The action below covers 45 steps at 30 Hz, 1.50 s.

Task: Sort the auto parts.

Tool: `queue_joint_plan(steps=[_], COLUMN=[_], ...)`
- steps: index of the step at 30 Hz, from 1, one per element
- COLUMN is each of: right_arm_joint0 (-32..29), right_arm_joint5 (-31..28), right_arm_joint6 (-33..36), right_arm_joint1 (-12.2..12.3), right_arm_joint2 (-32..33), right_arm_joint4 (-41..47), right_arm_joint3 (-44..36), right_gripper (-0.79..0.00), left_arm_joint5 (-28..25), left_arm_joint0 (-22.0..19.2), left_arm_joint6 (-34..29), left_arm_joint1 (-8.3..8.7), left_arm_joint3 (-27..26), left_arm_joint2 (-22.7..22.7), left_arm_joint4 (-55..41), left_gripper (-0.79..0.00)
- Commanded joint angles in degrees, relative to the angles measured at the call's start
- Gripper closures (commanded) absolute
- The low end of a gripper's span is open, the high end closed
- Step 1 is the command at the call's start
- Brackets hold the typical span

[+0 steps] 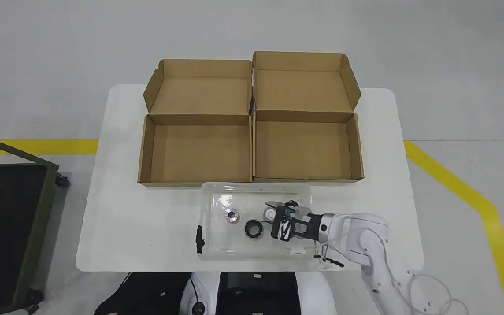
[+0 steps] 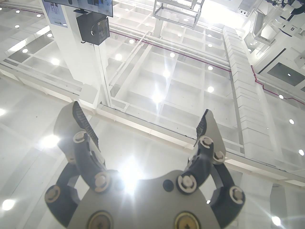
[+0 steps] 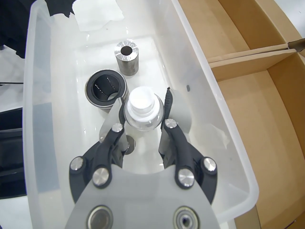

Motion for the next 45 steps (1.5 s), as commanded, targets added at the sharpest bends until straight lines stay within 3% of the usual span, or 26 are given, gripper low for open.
queue_joint_plan(steps=[1,12,17,33,45], right_arm_joint0=[0.18,0.57,1.08,4.51,6.23], right_arm_joint5=[0.02,-0.78,-1.50,5.15,9.97], right_arm_joint6=[0.08,-0.29,-3.57,-26.02,-38.62], right_arm_joint1=[0.13,1.00,1.47,0.62,0.14], right_arm_joint2=[-0.07,1.29,2.96,-2.24,-1.69], right_arm_joint4=[0.23,4.21,6.23,17.97,21.81], right_arm_joint3=[-0.01,-4.70,-6.95,-5.46,-6.34], right_gripper=[0.000,0.000,0.000,0.000,0.000], left_arm_joint5=[0.00,0.00,0.00,0.00,0.00], left_arm_joint0=[0.00,0.00,0.00,0.00,0.00], left_arm_joint6=[0.00,0.00,0.00,0.00,0.00], left_arm_joint1=[0.00,0.00,0.00,0.00,0.00], left_arm_joint3=[0.00,0.00,0.00,0.00,0.00], left_arm_joint2=[0.00,0.00,0.00,0.00,0.00], left_arm_joint4=[0.00,0.00,0.00,0.00,0.00], left_gripper=[-0.785,-0.785,-0.785,-0.785,-0.785])
